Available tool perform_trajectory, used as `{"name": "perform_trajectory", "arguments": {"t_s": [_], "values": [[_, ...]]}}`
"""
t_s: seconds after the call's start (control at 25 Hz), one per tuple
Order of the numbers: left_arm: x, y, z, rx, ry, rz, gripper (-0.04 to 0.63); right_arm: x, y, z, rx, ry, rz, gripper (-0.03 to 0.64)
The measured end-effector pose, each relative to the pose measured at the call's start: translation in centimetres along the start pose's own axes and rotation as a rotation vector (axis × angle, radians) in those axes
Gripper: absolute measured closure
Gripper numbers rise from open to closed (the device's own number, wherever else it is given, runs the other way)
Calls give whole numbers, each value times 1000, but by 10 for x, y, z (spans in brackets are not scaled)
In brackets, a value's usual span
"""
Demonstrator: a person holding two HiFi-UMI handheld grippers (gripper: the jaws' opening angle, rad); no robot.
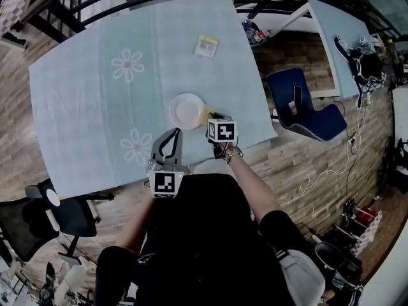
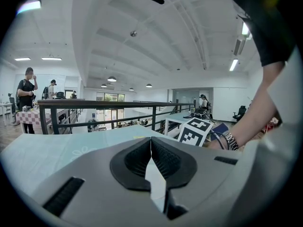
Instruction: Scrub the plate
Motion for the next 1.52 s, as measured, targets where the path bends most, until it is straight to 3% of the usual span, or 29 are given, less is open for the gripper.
{"name": "perform_trajectory", "arguments": {"t_s": [0.4,0.8,0.96,1.28,1.52], "values": [[1,-6,-12,11,26,-26,581,-44,-14,1,11,-15,-121,568],[19,-32,-35,28,9,-48,581,-117,-24,4,-1,-183,-203,568],[21,-45,-47,-1,-11,-38,581,-153,-28,0,12,-242,-274,568],[24,-105,-111,-26,-3,-95,581,-228,-36,-34,2,-354,-362,568],[21,-160,-155,-61,-16,-201,581,-293,-45,-67,-31,-385,-523,568]]}}
Point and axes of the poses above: the fingertips, and each gripper's own axes: x forward along the fingers, z to its left, y out of its underside, the point moved 5 cm from there along -x, backward along the fingers, and after that the axes turned 13 degrees about x, right-handed, at the moved point
